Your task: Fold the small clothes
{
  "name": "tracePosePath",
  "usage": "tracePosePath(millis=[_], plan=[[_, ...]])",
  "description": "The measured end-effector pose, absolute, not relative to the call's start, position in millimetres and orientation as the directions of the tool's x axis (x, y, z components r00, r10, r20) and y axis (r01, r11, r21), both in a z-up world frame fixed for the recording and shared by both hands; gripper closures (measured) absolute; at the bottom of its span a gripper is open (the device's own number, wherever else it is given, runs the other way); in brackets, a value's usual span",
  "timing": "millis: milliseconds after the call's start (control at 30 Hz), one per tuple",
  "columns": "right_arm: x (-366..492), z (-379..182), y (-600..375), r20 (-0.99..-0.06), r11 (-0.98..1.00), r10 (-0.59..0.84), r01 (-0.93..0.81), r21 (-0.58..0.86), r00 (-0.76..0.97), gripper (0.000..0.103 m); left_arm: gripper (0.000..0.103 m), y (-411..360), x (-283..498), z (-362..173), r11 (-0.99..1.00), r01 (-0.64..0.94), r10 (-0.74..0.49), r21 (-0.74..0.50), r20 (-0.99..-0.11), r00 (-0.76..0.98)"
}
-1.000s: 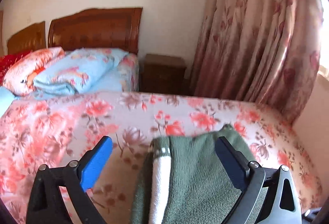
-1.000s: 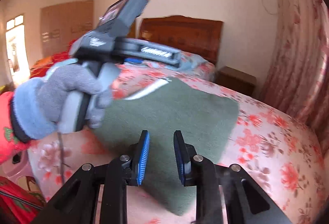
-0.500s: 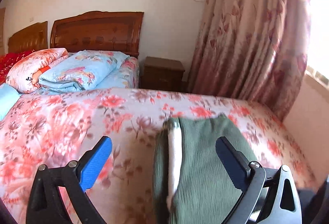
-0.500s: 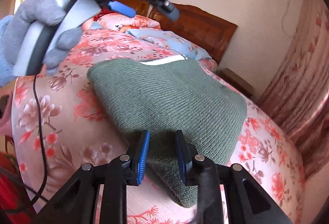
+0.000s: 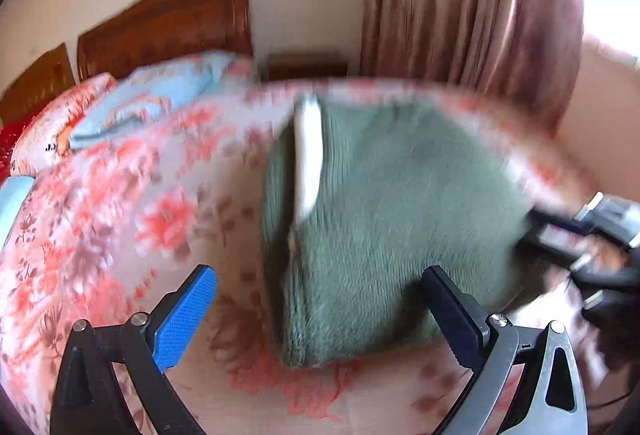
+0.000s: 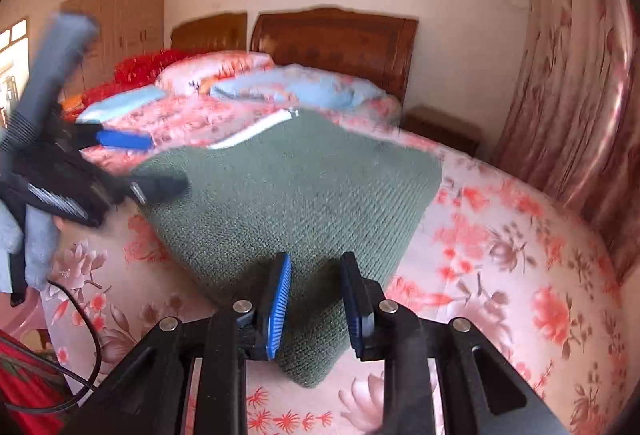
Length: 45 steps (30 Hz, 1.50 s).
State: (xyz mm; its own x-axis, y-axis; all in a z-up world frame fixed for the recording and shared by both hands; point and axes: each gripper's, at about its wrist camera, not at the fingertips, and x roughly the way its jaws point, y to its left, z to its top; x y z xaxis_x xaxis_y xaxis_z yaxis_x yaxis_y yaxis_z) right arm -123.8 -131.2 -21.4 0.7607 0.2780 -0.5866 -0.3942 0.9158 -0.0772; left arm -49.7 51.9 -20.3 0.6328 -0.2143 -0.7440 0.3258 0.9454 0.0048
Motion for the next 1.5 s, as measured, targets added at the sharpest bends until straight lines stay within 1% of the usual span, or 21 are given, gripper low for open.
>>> tracePosePath(millis=[33,100,200,300,367,533,633,700,800,867,900,967,1067,1167,1233,1333,1433,1500], plan=[[-123,-18,-133,-0.594,0.917,0.28,-0.393,-0.067,0.754,0.077,0.0,52,-50,-24,0.946,0.325,-0.219,-0.005,-0.749,0.625],[-125,-12,-134,-0.582,0.92,0.27,-0.384,-0.08,0.767,0.078,0.0,55,-54,-24,0.948,0.319,-0.232,-0.026,-0.741,0.63],[-118,1,-136,-0.554,0.92,0.278,-0.383,-0.08,0.784,0.078,0.0,58,-59,-20,0.949,0.316,-0.228,-0.018,-0.731,0.643],[-102,8,-137,-0.543,0.924,0.256,-0.368,-0.106,0.8,0.078,0.0,57,-63,-5,0.946,0.324,-0.238,-0.011,-0.701,0.672],[-84,11,-140,-0.536,0.932,0.257,-0.352,-0.083,0.804,0.078,0.0,53,-64,7,0.943,0.332,-0.245,0.001,-0.674,0.697],[-44,13,-148,-0.547,0.945,0.273,-0.328,-0.003,0.791,0.078,0.0,39,-59,23,0.927,0.375,-0.273,0.021,-0.648,0.711],[-28,6,-149,-0.575,0.941,0.286,-0.337,0.019,0.767,0.078,0.0,27,-51,21,0.911,0.411,-0.298,0.022,-0.656,0.694],[-19,-5,-149,-0.608,0.938,0.29,-0.344,0.029,0.74,0.078,0.0,21,-45,13,0.911,0.411,-0.289,0.024,-0.674,0.68],[-17,-10,-154,-0.599,0.935,0.313,-0.349,0.059,0.738,0.078,0.0,18,-36,-7,0.915,0.402,-0.266,0.016,-0.728,0.633],[-22,-6,-157,-0.608,0.94,0.3,-0.336,0.057,0.735,0.078,0.0,24,-38,-7,0.921,0.389,-0.279,-0.016,-0.725,0.63],[-27,-2,-158,-0.604,0.944,0.288,-0.325,0.05,0.743,0.078,0.0,25,-41,-6,0.925,0.381,-0.27,-0.009,-0.72,0.639],[-42,4,-163,-0.583,0.949,0.284,-0.311,0.056,0.761,0.078,0.0,29,-48,-2,0.933,0.359,-0.245,0.019,-0.699,0.672],[-73,10,-171,-0.558,0.955,0.289,-0.279,0.104,0.778,0.077,0.0,35,-59,4,0.945,0.326,-0.225,0.022,-0.679,0.699],[-104,9,-171,-0.568,0.956,0.291,-0.255,0.145,0.77,0.077,0.0,40,-78,13,0.967,0.252,-0.178,0.027,-0.639,0.748],[-130,3,-167,-0.582,0.962,0.272,-0.218,0.163,0.766,0.077,0.0,41,-93,20,0.972,0.232,-0.164,0.033,-0.609,0.776],[-160,-5,-161,-0.603,0.968,0.246,-0.164,0.189,0.759,0.077,0.0,36,-128,36,0.976,0.211,-0.148,0.06,-0.532,0.834],[-184,-12,-151,-0.627,0.973,0.228,-0.144,0.183,0.745,0.077,0.0,28,-166,46,0.982,0.11,-0.031,0.155,-0.44,0.897],[-197,-12,-146,-0.623,0.976,0.213,-0.138,0.168,0.753,0.077,0.0,24,-185,51,0.978,0.064,0.016,0.198,-0.38,0.925]])
